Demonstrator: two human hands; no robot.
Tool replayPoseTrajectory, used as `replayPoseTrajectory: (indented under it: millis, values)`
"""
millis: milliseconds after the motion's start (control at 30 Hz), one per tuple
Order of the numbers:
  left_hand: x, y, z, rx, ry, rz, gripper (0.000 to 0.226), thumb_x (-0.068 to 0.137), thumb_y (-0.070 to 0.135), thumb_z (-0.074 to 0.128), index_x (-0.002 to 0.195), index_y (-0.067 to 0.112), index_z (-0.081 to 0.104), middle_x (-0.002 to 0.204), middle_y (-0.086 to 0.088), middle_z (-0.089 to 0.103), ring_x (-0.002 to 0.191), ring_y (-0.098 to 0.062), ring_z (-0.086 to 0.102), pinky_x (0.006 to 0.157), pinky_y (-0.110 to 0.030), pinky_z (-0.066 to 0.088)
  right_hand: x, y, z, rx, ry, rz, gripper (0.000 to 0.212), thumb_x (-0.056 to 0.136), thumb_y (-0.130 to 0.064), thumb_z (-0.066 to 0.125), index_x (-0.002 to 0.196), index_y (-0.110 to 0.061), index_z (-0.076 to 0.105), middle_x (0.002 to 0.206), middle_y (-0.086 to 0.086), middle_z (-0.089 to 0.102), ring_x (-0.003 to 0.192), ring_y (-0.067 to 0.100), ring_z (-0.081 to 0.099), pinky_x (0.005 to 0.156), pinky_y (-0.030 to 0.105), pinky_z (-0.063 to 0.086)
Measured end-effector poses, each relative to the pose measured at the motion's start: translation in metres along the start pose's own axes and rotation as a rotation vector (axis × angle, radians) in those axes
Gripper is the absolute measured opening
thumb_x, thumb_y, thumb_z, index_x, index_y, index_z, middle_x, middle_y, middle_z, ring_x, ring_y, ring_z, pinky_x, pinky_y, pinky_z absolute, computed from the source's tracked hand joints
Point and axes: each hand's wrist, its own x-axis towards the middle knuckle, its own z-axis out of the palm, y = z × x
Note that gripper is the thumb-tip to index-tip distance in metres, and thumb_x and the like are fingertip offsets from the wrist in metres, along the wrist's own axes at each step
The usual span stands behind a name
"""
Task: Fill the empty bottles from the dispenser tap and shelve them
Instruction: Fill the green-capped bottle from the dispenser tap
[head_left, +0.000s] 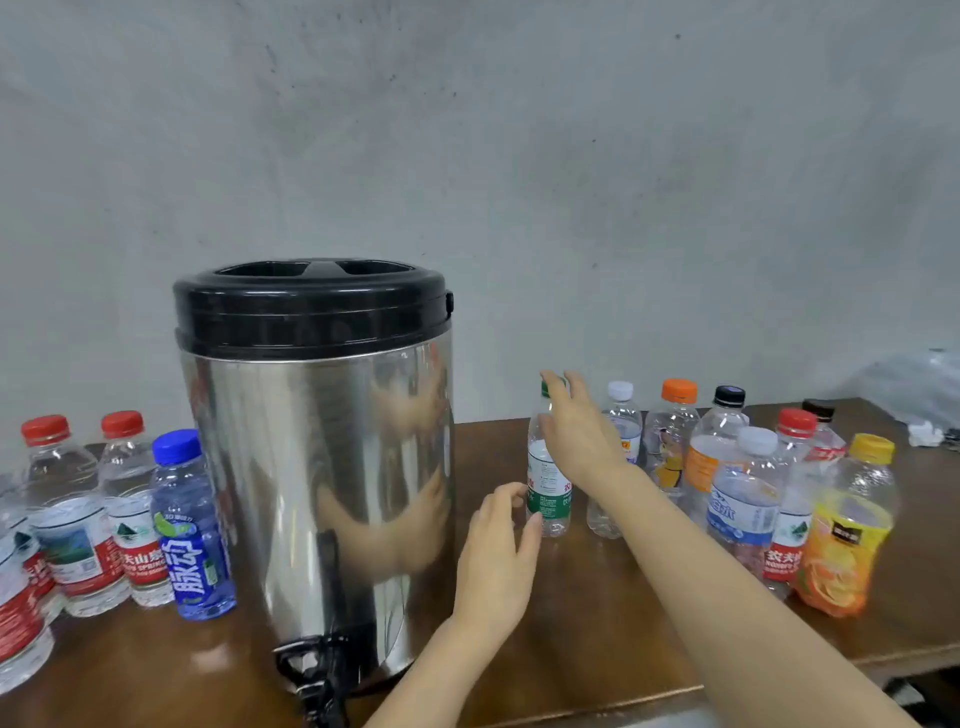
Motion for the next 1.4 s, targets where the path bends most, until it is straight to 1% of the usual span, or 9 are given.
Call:
replayPoseTrajectory:
  millis: [167, 433, 567, 667, 800, 933, 1100, 1200, 1400]
  values:
    - [0.025, -0.002, 0.016, 0.012, -0.024, -0.067, 0.036, 0.101, 0.032, 0.053, 0.136, 0.032, 0.043, 0.123, 0.02, 0.047, 0.114, -0.008, 0.05, 0.097, -0.026, 0.047, 0.046, 0.004, 0.019, -0.084, -0.093, 0.047, 0.044, 0.106, -0.027, 0.036, 0.147, -0.014, 0.028, 0.149, 0.017, 0.027, 0.114, 0.038, 0.052, 0.072, 0.037, 0.036]
    - [0.037, -0.009, 0.017, -0.057, 0.015, -0.138, 0.06, 0.096, 0.03, 0.062, 0.148, 0.027, 0.032, 0.147, 0.009, 0.041, 0.134, -0.012, 0.042, 0.111, -0.032, 0.041, 0.032, -0.004, 0.013, 0.085, 0.05, -0.049, 0.035, 0.102, -0.028, 0.049, 0.129, -0.006, 0.051, 0.126, 0.014, 0.051, 0.109, 0.033, 0.055, 0.075, 0.033, 0.039]
    - [0.023, 0.004, 0.009, -0.135, 0.034, -0.091, 0.08, 0.089, 0.04, 0.07, 0.153, 0.026, 0.022, 0.157, 0.009, 0.028, 0.144, -0.009, 0.028, 0.114, -0.024, 0.028, -0.007, -0.02, -0.02, 0.168, 0.142, -0.13, 0.035, 0.101, -0.023, 0.051, 0.129, -0.003, 0.052, 0.126, 0.015, 0.051, 0.109, 0.031, 0.055, 0.081, 0.033, 0.042]
    - [0.002, 0.024, -0.003, -0.283, 0.056, -0.004, 0.093, 0.075, 0.056, 0.074, 0.15, 0.027, 0.028, 0.152, 0.009, 0.035, 0.141, -0.01, 0.034, 0.113, -0.028, 0.033, -0.041, -0.034, -0.051, 0.265, 0.161, -0.135, 0.032, 0.1, -0.024, 0.053, 0.125, -0.005, 0.055, 0.126, 0.012, 0.052, 0.109, 0.029, 0.055, 0.092, 0.039, 0.043]
    - [-0.043, 0.046, -0.021, -0.402, 0.094, 0.059, 0.081, 0.075, 0.044, 0.081, 0.142, 0.037, 0.036, 0.141, 0.021, 0.047, 0.127, 0.004, 0.046, 0.1, -0.018, 0.041, -0.089, -0.049, -0.081, 0.373, 0.106, -0.105, 0.025, 0.099, -0.025, 0.055, 0.118, -0.01, 0.06, 0.114, 0.003, 0.054, 0.093, 0.015, 0.048, 0.077, 0.019, 0.031]
    - [-0.092, 0.046, -0.037, -0.409, 0.077, 0.064, 0.072, 0.076, 0.044, 0.082, 0.135, 0.045, 0.04, 0.132, 0.024, 0.055, 0.121, 0.002, 0.053, 0.101, -0.029, 0.047, -0.135, -0.058, -0.094, 0.261, 0.064, -0.119, 0.036, 0.094, -0.05, 0.053, 0.108, -0.017, 0.06, 0.091, -0.006, 0.058, 0.08, 0.013, 0.05, 0.068, 0.027, 0.037]
    - [-0.149, 0.018, -0.053, -0.323, 0.064, 0.009, 0.076, 0.071, 0.048, 0.084, 0.134, 0.044, 0.042, 0.129, 0.024, 0.056, 0.12, 0.002, 0.053, 0.102, -0.032, 0.047, -0.18, -0.08, -0.088, -0.278, 0.044, -0.094, 0.064, 0.08, -0.081, 0.02, 0.074, -0.023, 0.047, 0.069, -0.004, 0.053, 0.068, 0.019, 0.05, 0.056, 0.031, 0.034]
    - [-0.171, -0.006, -0.062, -0.28, 0.06, -0.022, 0.078, 0.071, 0.042, 0.086, 0.137, 0.041, 0.043, 0.131, 0.027, 0.055, 0.123, 0.006, 0.049, 0.105, -0.026, 0.043, -0.192, -0.093, -0.066, -0.233, -0.037, -0.153, 0.059, 0.086, -0.077, 0.032, 0.067, -0.021, 0.039, 0.067, -0.002, 0.048, 0.074, 0.025, 0.055, 0.06, 0.032, 0.033]
    - [-0.2, -0.045, -0.085, -0.265, 0.053, -0.058, 0.074, 0.07, 0.021, 0.089, 0.125, 0.05, 0.048, 0.123, 0.039, 0.056, 0.118, 0.012, 0.052, 0.094, -0.005, 0.038, -0.212, -0.1, -0.037, 0.194, -0.388, -0.368, 0.029, 0.096, -0.045, 0.054, 0.09, -0.017, 0.059, 0.079, -0.002, 0.06, 0.074, 0.013, 0.053, 0.068, 0.03, 0.04]
